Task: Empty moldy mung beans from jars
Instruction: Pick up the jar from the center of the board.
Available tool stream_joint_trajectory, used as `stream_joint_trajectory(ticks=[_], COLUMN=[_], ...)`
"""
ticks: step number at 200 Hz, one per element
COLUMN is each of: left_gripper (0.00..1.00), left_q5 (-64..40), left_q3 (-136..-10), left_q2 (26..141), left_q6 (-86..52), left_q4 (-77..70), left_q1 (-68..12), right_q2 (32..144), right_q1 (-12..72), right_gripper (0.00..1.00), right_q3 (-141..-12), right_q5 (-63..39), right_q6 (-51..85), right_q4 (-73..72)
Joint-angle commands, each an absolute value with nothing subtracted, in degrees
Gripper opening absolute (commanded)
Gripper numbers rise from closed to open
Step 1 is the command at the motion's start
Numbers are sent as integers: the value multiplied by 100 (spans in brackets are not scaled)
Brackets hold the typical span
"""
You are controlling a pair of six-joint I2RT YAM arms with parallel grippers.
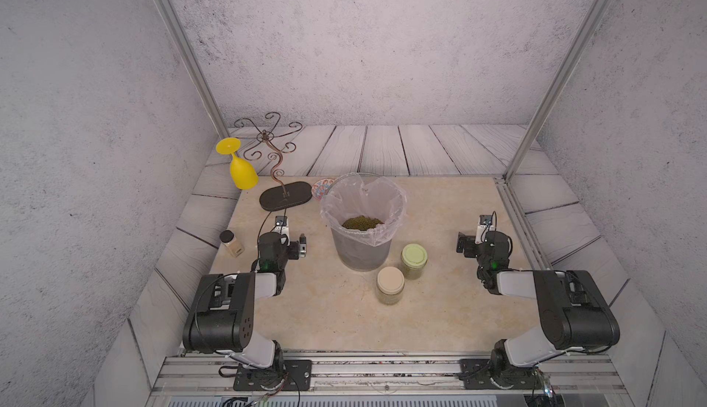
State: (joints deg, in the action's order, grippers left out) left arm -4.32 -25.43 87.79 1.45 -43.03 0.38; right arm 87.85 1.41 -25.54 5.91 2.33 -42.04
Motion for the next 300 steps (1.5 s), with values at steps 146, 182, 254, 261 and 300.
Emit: stream_joint_trajectory(ticks=[146, 182, 254, 261, 300], left_gripper=[98, 98, 98, 98, 98], left_q5=[-416, -409, 1163, 943, -490], left_q3=[-2584, -2584, -4264, -4410, -5160], left_q2=[8719, 8719, 7833, 7675, 6850], left_q6=[115, 114, -1195, -1310, -2330], left_q4=[-4342, -4342, -542, -246, 1461], left_q1=[112, 109, 99, 94, -39], right_q2=[8815, 8811, 6906, 6641, 5280], right_q1=[133, 136, 237, 287, 850], right_gripper=[99, 99, 99, 100, 100], right_q3=[-2624, -2627, -3647, -3841, -4156], right_q5=[545, 545, 873, 796, 387], right_q6=[237, 235, 723, 774, 867], right_q4=[-4219, -4218, -1130, -645, 1086])
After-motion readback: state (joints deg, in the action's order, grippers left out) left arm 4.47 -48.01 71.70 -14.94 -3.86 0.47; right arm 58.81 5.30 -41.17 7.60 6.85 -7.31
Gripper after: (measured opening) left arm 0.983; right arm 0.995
